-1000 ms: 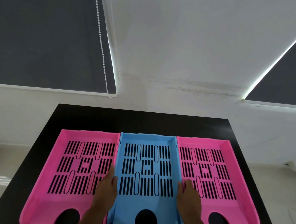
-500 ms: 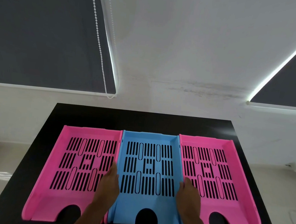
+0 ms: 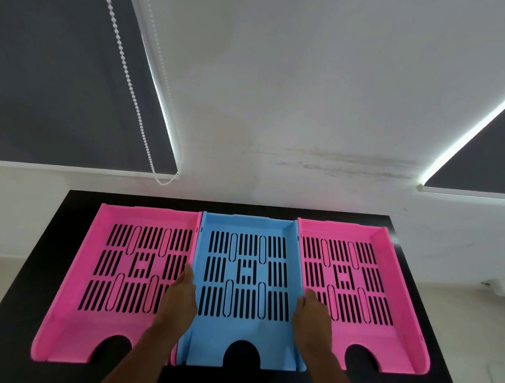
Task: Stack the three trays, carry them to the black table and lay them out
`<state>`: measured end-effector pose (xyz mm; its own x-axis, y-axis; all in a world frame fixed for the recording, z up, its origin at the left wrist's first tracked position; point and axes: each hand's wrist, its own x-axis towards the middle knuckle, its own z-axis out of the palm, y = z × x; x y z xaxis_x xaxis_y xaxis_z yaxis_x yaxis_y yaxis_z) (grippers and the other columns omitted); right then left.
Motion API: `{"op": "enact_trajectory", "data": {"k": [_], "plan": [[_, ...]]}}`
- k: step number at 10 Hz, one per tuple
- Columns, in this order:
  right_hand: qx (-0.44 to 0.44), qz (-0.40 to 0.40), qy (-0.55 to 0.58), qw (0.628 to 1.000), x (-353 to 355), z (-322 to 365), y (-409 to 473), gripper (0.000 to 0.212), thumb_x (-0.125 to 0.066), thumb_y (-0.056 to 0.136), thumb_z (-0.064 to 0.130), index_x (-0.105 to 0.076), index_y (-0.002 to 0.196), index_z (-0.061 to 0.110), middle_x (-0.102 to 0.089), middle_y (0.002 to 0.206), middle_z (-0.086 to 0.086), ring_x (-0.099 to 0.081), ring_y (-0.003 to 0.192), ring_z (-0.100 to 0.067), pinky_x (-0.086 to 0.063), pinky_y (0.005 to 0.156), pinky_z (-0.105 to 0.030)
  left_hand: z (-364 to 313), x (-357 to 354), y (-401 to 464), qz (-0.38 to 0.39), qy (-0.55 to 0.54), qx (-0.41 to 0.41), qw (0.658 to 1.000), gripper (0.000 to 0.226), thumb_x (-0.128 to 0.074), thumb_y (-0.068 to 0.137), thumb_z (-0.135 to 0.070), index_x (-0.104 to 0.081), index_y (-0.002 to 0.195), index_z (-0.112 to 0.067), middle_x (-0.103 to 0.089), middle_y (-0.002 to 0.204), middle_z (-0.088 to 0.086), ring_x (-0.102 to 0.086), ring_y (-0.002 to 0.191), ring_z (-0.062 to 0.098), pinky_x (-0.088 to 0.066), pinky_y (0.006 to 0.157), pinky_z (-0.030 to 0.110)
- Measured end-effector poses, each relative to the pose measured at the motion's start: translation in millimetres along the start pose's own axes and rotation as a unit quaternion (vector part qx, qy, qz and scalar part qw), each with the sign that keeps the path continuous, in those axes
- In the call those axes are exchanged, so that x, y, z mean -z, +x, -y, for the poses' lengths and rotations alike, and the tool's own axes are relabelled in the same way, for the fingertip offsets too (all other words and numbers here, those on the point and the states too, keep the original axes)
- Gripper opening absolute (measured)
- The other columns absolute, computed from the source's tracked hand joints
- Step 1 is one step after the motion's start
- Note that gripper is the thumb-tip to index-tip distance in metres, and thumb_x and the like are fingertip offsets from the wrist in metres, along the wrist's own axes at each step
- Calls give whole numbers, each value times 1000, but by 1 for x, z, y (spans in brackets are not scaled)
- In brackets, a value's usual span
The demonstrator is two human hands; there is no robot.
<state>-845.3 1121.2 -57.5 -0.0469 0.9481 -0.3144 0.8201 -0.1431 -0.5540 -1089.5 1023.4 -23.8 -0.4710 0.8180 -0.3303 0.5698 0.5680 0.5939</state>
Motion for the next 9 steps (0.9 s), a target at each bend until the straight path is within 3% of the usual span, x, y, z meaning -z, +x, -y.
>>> {"op": "enact_trajectory", "data": {"k": [1, 4, 6, 8, 9], "plan": [[-6, 5, 8, 1000, 0, 4, 16, 30, -39, 105, 19, -56, 124, 3, -67, 87, -5, -69, 72, -14, -63, 70, -34, -6, 1, 13, -2, 1, 4, 1000, 64, -45, 97, 7, -13, 152, 1, -56, 128, 36, -63, 109, 41, -50, 94, 39], [-12, 9, 10, 1000, 3, 18, 44, 31, -40, 105, 17, -54, 128, 3, -70, 103, -12, -70, 85, -19, -62, 78, -34, -25, 9, 34, 16, -26, 16, 999, 64, -40, 98, 9, -11, 154, -4, -44, 135, 42, -53, 117, 51, -44, 99, 46], [-17, 27, 23, 999, 9, 19, 40, 28, -42, 104, 17, -54, 125, 3, -68, 100, -13, -63, 75, -15, -58, 67, -28, -11, 5, 32, 22, -34, 13, 999, 66, -47, 100, -9, -10, 154, -7, -47, 134, 41, -53, 117, 51, -49, 97, 54], [-15, 30, 55, 998, 20, 13, 15, 17, -49, 101, 18, -59, 107, 5, -69, 95, -11, -68, 76, -17, -64, 76, -43, 17, -8, 18, 15, -18, -7, 1000, 61, -48, 96, -29, -21, 150, -17, -36, 155, 14, -39, 141, 31, -40, 112, 51], [5, -4, 63, 998, 32, 10, -4, 21, -52, 100, 20, -58, 115, 6, -70, 110, -15, -71, 90, -23, -62, 83, -44, 16, -14, -7, -27, -14, -71, 997, 59, -44, 96, -35, -22, 150, -24, -23, 160, 0, -27, 147, 25, -34, 116, 48]]}}
